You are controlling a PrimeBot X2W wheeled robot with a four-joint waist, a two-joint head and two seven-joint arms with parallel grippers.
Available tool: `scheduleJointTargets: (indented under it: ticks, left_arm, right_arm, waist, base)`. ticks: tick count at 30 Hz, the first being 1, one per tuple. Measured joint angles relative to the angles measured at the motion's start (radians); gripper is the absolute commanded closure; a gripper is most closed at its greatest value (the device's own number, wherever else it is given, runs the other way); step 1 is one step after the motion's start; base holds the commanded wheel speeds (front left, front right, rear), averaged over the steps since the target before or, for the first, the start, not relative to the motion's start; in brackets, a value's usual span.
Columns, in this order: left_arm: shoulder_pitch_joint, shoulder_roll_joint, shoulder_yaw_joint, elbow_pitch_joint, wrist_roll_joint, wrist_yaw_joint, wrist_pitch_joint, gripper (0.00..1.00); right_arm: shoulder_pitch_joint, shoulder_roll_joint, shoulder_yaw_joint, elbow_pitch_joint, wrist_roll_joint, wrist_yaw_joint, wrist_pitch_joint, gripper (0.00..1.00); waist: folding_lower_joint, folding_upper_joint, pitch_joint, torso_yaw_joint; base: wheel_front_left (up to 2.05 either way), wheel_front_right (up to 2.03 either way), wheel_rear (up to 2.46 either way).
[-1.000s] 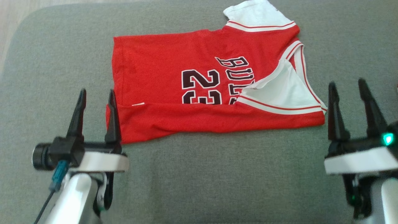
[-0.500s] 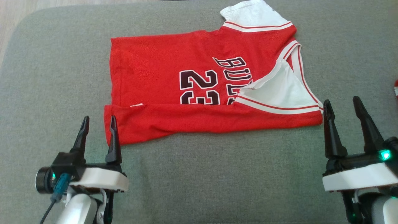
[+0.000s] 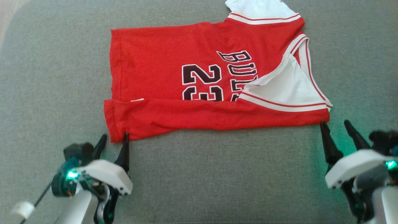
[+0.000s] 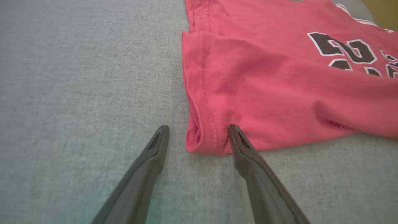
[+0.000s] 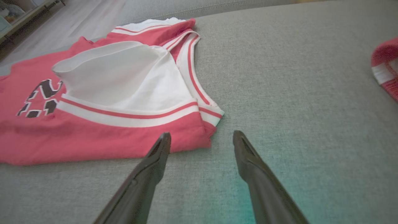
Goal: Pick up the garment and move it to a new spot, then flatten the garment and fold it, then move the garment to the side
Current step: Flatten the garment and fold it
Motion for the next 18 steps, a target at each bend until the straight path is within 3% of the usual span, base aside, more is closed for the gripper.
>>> scheduleJointTargets:
  ticks: [8,9,10,11,12,13,18]
  left_arm:
    - [-0.089,-0.006,-0.004,0.031,-0.066,-0.059,0.132,0.00]
    - [-0.094,-0.007,-0.004,0.031,-0.082,-0.067,0.150,0.25]
    - [-0.100,-0.005,-0.005,0.030,-0.093,-0.072,0.171,0.61]
    - [-0.108,-0.002,-0.005,0.029,-0.099,-0.081,0.191,1.00]
    - [-0.110,-0.001,-0.005,0.026,-0.107,-0.087,0.201,1.00]
    - [-0.109,0.000,-0.006,0.022,-0.116,-0.095,0.210,1.00]
    - [-0.079,0.013,-0.017,-0.050,-0.112,-0.095,0.203,1.00]
  right_arm:
    - [-0.179,-0.063,0.036,0.216,0.049,0.000,0.093,0.00]
    - [-0.189,-0.068,0.045,0.230,0.054,0.000,0.108,0.00]
    - [-0.197,-0.074,0.049,0.237,0.064,0.000,0.122,0.00]
    - [-0.207,-0.083,0.050,0.247,0.076,0.000,0.142,0.37]
    - [-0.215,-0.089,0.054,0.251,0.081,0.000,0.157,0.87]
    - [-0.223,-0.089,0.055,0.253,0.093,0.000,0.166,1.00]
    - [-0.213,-0.083,0.062,0.213,0.127,0.000,0.179,1.00]
  waist:
    - [-0.0001,0.0000,0.023,0.013]
    - [-0.0001,0.0000,0.024,0.016]
    - [-0.0001,0.0000,0.024,0.019]
    - [-0.0001,0.0000,0.024,0.021]
    - [-0.0001,0.0000,0.022,0.022]
    - [-0.0001,0.0000,0.021,0.024]
    - [0.0001,0.0000,0.006,0.025]
  base:
    - [0.00,0.00,0.00]
    - [0.00,0.00,0.00]
    - [0.00,0.00,0.00]
    - [0.00,0.00,0.00]
    - [0.00,0.00,0.00]
    - [0.00,0.00,0.00]
    - [0.00,0.00,0.00]
